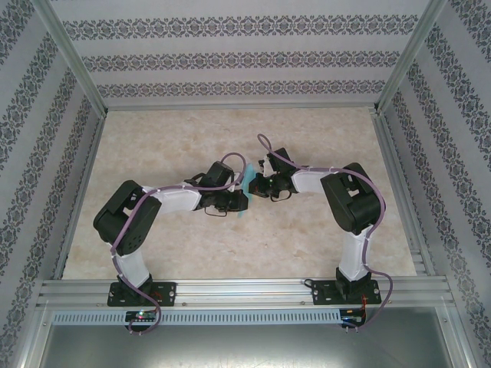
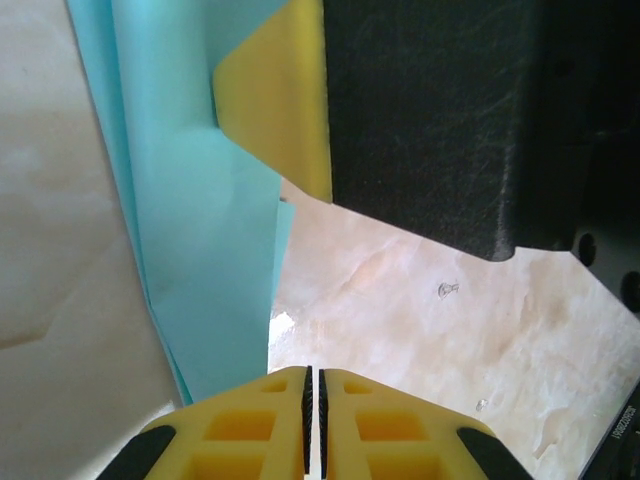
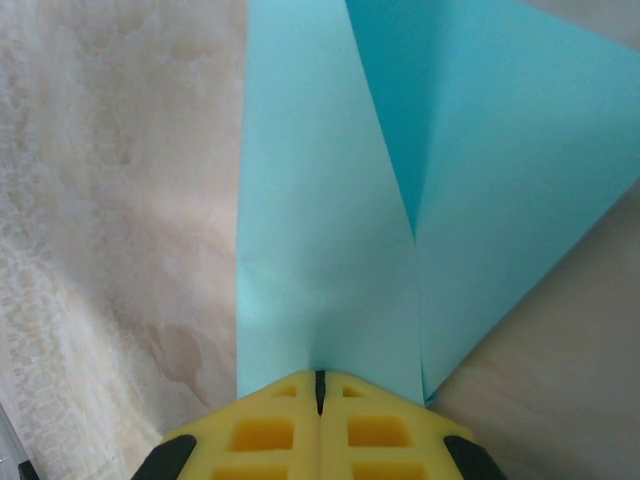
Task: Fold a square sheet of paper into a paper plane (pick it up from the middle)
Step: Fold the wing for the fifth time at the center of the table.
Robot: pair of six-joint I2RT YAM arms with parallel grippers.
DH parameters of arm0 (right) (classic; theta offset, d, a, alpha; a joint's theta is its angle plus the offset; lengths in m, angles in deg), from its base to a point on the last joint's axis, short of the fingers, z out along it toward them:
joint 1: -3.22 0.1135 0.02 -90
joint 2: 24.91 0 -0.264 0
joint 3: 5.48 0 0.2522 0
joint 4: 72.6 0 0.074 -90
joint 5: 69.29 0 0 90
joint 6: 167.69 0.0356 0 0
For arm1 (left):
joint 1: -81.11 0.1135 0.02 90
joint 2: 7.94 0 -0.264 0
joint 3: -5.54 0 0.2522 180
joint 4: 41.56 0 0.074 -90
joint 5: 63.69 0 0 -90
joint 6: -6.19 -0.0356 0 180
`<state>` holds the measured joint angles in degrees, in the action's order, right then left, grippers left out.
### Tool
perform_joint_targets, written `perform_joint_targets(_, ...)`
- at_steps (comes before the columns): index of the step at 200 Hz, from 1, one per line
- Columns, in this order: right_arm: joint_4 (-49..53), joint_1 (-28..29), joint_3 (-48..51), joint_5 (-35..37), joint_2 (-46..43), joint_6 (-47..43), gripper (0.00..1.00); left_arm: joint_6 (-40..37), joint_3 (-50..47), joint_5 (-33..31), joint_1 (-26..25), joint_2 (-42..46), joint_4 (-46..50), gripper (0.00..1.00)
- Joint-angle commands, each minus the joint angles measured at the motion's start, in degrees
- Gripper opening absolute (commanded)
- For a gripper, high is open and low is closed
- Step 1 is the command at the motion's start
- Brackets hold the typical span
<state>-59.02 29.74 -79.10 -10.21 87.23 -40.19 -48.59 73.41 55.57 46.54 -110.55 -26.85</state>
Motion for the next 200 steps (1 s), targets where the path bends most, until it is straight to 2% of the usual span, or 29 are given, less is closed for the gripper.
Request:
perform_joint_targets(1, 5.2, 0.6, 2.7, 6.0, 2.8, -1.2, 0.01, -1.6, -0.5, -0.8, -0.8, -0.9, 1.3, 0.14)
perform_joint_targets(157, 4.7, 0.6, 3.4, 6.0, 3.2, -1.0, 0.01, -0.8, -1.3, 0.9, -1.3, -3.2, -1.4, 0.15)
perform_joint_targets(200, 4.9, 0.5, 3.7, 6.2, 3.0, -1.1, 0.01, 0.1, -2.2, 2.2, -1.3, -0.2, -3.0, 0.15)
